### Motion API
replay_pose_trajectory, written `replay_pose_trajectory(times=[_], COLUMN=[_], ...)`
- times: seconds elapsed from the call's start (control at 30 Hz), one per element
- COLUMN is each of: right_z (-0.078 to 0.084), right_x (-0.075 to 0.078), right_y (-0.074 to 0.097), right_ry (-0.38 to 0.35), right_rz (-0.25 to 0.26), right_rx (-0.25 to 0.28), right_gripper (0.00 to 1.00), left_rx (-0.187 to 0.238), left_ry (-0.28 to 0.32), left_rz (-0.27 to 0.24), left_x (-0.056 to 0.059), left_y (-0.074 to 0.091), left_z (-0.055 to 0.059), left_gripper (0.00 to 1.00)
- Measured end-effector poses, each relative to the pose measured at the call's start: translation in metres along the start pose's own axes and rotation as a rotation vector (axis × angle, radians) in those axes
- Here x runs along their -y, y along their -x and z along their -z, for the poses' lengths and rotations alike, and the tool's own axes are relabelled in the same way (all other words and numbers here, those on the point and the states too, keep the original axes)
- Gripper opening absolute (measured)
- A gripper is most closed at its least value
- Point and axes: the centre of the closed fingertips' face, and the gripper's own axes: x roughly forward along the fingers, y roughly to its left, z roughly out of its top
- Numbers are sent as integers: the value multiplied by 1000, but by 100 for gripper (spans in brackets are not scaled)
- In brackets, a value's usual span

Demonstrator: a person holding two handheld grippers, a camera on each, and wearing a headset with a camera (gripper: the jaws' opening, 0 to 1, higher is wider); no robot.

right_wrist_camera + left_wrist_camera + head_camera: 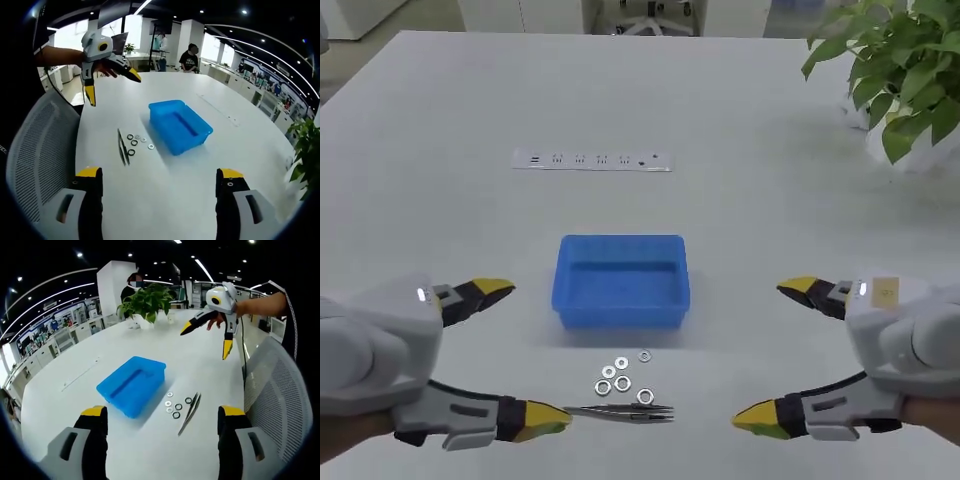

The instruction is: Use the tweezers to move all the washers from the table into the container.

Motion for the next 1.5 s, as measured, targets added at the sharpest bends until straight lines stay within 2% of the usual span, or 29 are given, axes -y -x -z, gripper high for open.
replay_pose_trajectory(times=[0.37, 0.63, 0.73, 0.97, 1.3, 1.5], right_z=[1, 5, 5, 5, 5, 6], right_x=[-3, -15, -20, -36, -57, -66], right_y=[-14, -30, -36, -49, -68, -78], right_ry=[43, 88, 101, 156, 230, 273], right_rz=[-41, -106, -130, -190, -272, -299], right_rx=[-25, -60, -69, -94, -126, -137], right_gripper=[88, 76, 72, 59, 47, 39], left_rx=[-33, -76, -89, -138, -166, -194], left_ry=[-19, -57, -68, -115, -152, -163], left_rz=[33, 84, 100, 149, 201, 222], left_x=[2, 8, 10, 17, 28, 31], left_y=[-12, -21, -24, -30, -39, -43], left_z=[9, 20, 24, 38, 49, 56], left_gripper=[93, 81, 80, 68, 53, 41])
